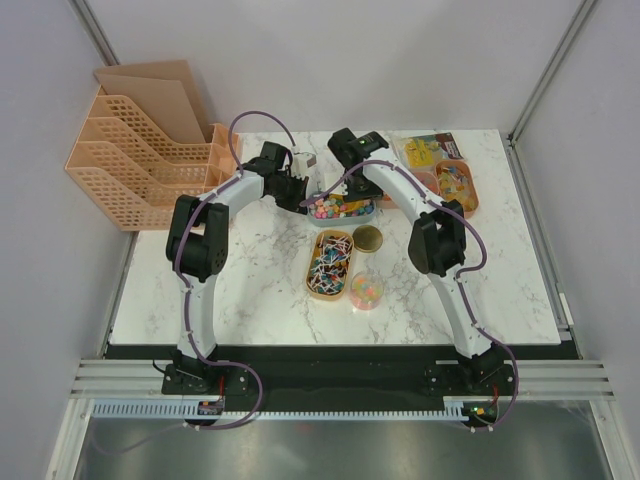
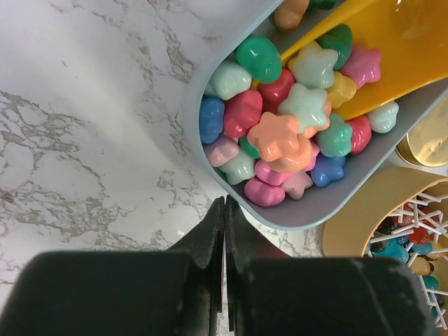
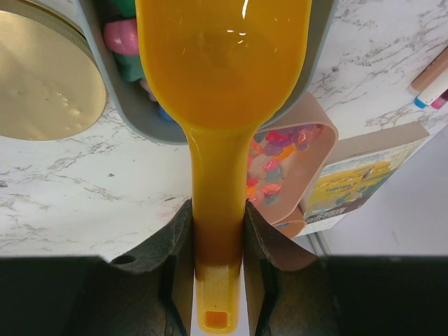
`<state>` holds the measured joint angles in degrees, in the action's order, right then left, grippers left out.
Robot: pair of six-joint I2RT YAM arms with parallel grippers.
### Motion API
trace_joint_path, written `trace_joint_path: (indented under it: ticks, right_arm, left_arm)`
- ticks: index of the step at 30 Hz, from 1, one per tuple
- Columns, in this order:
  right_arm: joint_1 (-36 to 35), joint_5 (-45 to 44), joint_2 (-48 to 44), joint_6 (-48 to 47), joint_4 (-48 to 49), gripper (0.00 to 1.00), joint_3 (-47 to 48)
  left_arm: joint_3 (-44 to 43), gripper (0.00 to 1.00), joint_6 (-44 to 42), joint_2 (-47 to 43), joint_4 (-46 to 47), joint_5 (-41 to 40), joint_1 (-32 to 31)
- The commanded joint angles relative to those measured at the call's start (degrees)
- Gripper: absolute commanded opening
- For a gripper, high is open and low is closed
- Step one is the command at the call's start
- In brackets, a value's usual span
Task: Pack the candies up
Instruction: Scoop the fake candies from the storage box.
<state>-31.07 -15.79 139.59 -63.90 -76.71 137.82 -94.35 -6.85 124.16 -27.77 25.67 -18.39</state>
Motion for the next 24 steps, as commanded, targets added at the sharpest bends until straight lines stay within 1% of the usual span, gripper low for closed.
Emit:
trace_joint_path:
  ticks: [1,12,24]
  right_arm:
    - [-1.01,6.29,1.12,-3.42,-5.21,0.00,0.87]
    - [0.83,11.22,2.18,-5.97,-3.89,0.00,-2.20]
    - [2.68,14.12,4.99,-9.05,-2.92,0.00,-1.68]
  left_arm:
    - [-1.02,0.02,2.37,-1.38,2.54,3.33,-1.47]
    - [0.30,0.02,2.72,-2.34,2.28,1.58,-1.47]
    - [-0.31,0.02,1.49,-2.25,1.40,-0.88,-1.47]
